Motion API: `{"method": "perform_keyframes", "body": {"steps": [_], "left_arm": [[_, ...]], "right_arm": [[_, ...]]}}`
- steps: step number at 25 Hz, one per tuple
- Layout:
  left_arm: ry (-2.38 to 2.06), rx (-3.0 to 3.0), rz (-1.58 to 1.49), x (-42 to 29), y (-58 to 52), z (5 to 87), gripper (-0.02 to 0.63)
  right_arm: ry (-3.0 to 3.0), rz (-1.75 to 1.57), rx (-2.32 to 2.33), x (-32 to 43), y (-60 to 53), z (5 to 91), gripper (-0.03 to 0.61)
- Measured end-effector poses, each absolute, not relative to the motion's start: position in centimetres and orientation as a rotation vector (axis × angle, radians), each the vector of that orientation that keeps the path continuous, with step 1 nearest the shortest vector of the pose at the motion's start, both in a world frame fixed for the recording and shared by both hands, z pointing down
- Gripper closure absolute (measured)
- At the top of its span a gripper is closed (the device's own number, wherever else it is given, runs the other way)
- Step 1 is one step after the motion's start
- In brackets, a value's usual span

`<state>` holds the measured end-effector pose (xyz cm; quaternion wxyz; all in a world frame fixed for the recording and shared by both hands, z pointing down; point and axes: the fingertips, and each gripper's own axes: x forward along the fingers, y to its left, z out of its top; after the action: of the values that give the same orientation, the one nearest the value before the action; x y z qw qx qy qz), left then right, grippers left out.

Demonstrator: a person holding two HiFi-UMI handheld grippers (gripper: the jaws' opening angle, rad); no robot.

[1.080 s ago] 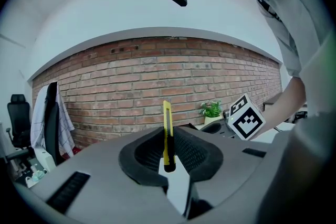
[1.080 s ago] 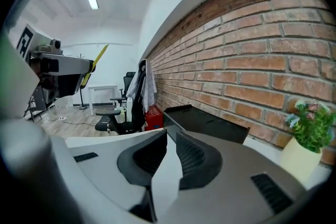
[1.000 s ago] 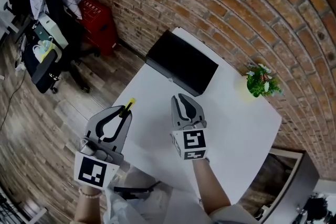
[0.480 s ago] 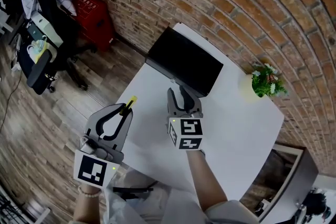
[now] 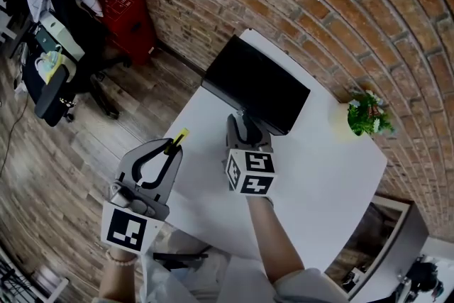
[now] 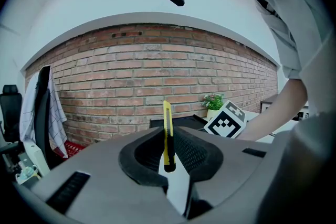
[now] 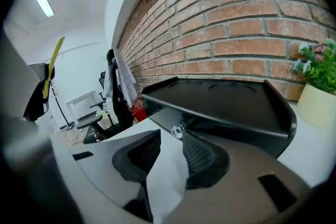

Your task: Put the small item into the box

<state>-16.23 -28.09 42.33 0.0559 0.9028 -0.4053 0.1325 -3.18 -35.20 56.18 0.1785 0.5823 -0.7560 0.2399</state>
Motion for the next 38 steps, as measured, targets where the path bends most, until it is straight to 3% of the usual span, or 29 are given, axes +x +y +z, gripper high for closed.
{"method": "perform_keyframes", "body": {"steps": [25, 38], "left_arm": [[-1.182, 2.861, 0.465, -16.2, -27.8, 42.2, 0.546], [-1.277, 2.747, 0.344, -16.3, -27.3, 41.4, 0.546]], "right_arm": [[-2.067, 0.795, 1.703, -3.6, -33.5, 56.5, 0.497], [-2.071, 0.877, 1.659, -5.7, -29.9, 56.5, 0.499]]}}
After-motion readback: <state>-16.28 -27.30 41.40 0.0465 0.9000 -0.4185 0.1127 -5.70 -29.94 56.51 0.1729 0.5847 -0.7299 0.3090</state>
